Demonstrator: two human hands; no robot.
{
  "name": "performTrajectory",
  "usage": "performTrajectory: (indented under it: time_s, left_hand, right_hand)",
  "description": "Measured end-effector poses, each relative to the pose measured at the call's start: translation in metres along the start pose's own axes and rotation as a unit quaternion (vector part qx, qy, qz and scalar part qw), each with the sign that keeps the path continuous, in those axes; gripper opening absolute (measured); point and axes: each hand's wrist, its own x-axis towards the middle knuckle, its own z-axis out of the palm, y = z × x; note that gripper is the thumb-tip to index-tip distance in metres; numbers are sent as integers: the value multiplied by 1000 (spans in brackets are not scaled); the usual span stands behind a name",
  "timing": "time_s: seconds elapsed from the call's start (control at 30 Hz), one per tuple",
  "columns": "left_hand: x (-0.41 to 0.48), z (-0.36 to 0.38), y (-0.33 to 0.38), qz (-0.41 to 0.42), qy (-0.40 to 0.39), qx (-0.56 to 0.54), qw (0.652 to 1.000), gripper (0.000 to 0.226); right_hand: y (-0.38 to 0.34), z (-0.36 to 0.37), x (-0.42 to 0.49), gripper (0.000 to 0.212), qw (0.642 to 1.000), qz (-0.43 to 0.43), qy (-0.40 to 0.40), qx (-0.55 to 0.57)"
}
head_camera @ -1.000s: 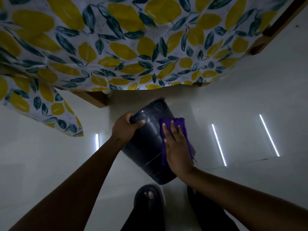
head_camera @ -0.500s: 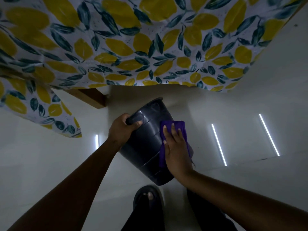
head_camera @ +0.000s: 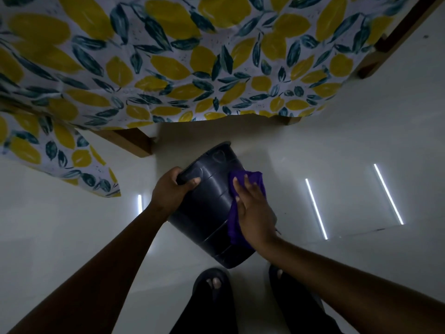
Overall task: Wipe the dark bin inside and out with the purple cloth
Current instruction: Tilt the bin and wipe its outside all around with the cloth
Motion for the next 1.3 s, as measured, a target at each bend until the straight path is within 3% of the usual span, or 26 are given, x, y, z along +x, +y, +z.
performTrajectory:
  time_s: [0.2,0.27,0.33,0.43,0.53,0.67,0.83,0.97,1.1,1.3]
  left_hand:
    - [0,-2,1,16,-15,-7,1000,28]
    - [-2,-2,4,21,-15,-19,999,25]
    - [-4,-2,5,21,-13,-20,999,23]
    - [-5,-2,3,13,-8,-17,1000,22]
    - [-1,-2,-1,9,-10,-12,1000,26]
    - [6,0,2,19,-8,-9,1000,30]
    - [-2,-4,-2,21,-17,-30,999,23]
    - [-7,-8,-6,8,-30,-46,998,25]
    - [-14,-12,-18,-28,-46,-68,996,28]
    - [-11,-17,-5,-36,-74,-112,990,25]
  right_hand:
    - [17,8,-2,57,993,-107,11,-45]
    - [22,0,18,51,998,-44,1,42]
    - [26,-6,37,49,984,80,-24,155]
    - [24,-4,40,51,971,152,-29,180]
    - [10,7,6,54,991,107,9,83]
    - [-2,25,-35,60,989,-93,11,-115]
    - [3,18,-12,57,980,-150,-12,-128]
    - [0,-1,37,51,999,-33,11,-7]
    - [12,-7,65,52,985,118,-77,103]
    - [10,0,37,53,996,61,38,62]
